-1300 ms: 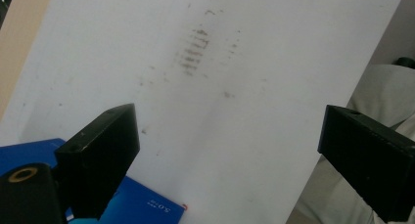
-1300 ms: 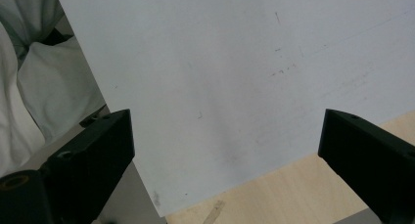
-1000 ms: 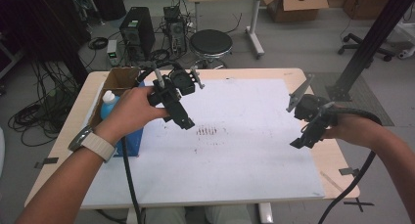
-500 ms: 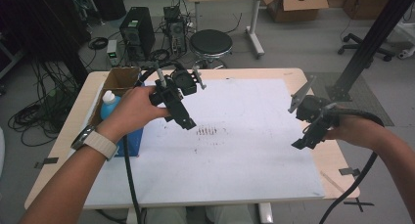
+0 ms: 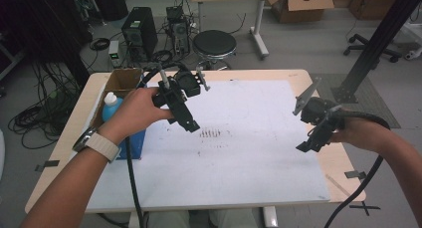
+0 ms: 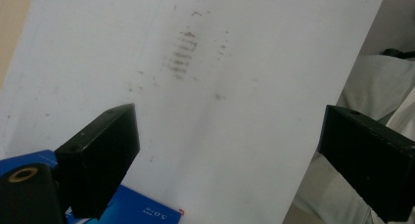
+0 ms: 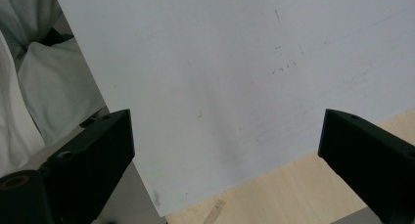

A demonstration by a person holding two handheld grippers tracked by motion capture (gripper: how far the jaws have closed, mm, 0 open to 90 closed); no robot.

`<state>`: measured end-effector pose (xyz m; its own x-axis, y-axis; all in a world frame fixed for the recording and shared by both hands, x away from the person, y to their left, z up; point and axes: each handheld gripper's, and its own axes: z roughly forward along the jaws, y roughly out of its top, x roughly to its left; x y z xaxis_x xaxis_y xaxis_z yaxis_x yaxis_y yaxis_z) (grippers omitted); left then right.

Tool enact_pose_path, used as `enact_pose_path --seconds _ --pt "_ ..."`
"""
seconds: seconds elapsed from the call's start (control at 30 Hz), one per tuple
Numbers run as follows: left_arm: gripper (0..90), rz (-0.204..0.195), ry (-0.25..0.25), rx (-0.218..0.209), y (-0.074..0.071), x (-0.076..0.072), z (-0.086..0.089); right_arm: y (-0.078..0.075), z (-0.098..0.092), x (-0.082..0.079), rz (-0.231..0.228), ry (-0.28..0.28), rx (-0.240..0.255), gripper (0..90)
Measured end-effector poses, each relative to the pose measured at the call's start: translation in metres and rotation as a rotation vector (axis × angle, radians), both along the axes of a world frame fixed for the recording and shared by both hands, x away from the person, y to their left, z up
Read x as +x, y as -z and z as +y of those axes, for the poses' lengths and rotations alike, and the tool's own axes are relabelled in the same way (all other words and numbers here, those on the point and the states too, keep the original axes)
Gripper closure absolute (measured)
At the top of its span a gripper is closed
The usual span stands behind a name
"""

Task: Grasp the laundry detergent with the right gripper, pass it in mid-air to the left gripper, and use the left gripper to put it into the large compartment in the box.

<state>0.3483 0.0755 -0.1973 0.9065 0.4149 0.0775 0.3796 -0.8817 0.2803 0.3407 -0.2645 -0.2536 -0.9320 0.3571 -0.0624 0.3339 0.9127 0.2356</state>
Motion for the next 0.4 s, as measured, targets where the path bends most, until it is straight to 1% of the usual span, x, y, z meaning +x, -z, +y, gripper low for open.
enact_pose_path --seconds 0.4 --pt "8.8 0.007 0.006 -0.001 0.0003 0.0003 -0.0009 0.0014 -0.0013 0.0000 -0.002 0.003 0.003 6.3"
